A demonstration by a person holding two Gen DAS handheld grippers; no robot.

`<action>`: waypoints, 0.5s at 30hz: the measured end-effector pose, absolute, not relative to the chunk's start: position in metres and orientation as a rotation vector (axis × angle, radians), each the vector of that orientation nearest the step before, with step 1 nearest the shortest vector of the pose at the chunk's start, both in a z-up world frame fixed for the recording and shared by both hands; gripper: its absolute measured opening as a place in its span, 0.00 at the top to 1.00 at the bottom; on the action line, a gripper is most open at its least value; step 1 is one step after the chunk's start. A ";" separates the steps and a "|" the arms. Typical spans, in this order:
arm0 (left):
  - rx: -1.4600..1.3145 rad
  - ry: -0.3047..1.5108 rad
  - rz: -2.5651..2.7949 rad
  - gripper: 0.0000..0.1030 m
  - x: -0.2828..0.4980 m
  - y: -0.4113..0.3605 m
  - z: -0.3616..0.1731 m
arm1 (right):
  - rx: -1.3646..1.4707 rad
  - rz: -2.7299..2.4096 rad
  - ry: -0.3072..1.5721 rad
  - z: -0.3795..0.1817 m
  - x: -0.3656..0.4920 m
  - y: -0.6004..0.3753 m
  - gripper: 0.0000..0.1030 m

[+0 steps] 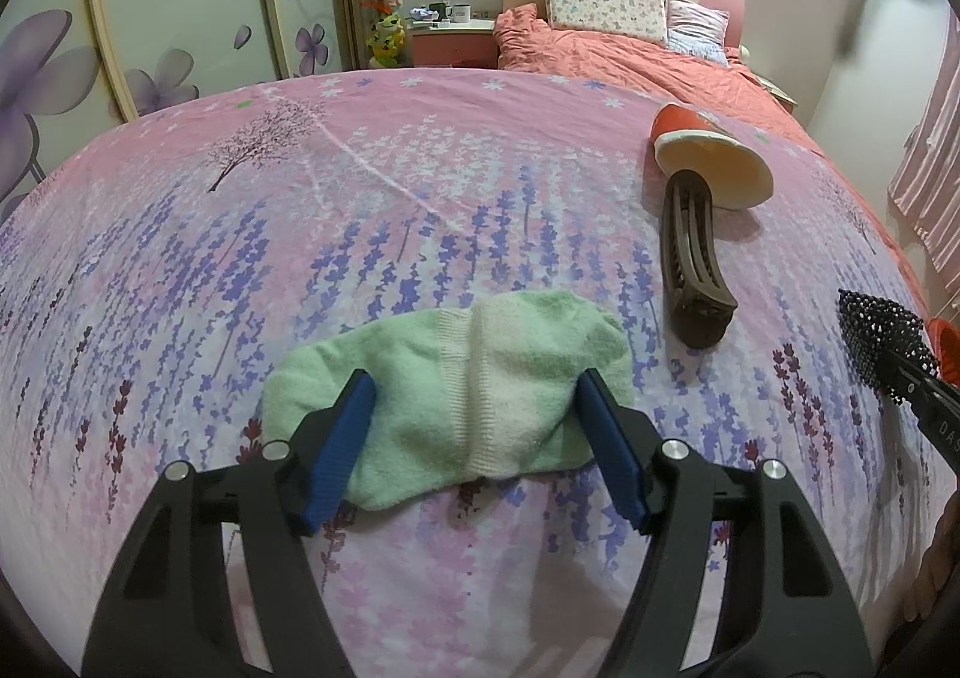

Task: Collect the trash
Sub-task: 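Pinch and lift the light-green cloth with the left tool while the right tool holds the mesh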

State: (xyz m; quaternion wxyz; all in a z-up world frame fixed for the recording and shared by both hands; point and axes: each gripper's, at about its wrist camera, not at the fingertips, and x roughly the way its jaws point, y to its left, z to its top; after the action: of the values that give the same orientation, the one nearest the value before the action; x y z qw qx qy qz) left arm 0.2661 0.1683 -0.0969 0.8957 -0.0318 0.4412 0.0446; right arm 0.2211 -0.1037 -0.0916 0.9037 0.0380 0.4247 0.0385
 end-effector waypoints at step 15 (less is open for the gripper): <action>-0.072 0.909 0.089 0.38 0.265 0.170 -0.097 | 0.092 0.089 0.879 -0.092 0.222 -0.109 0.91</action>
State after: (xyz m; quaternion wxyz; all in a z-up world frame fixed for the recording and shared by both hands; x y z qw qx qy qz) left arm 0.2652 0.1704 -0.0967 0.8970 -0.0346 0.4386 0.0427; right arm 0.2220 -0.1091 -0.0916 0.9029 0.0445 0.4253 0.0431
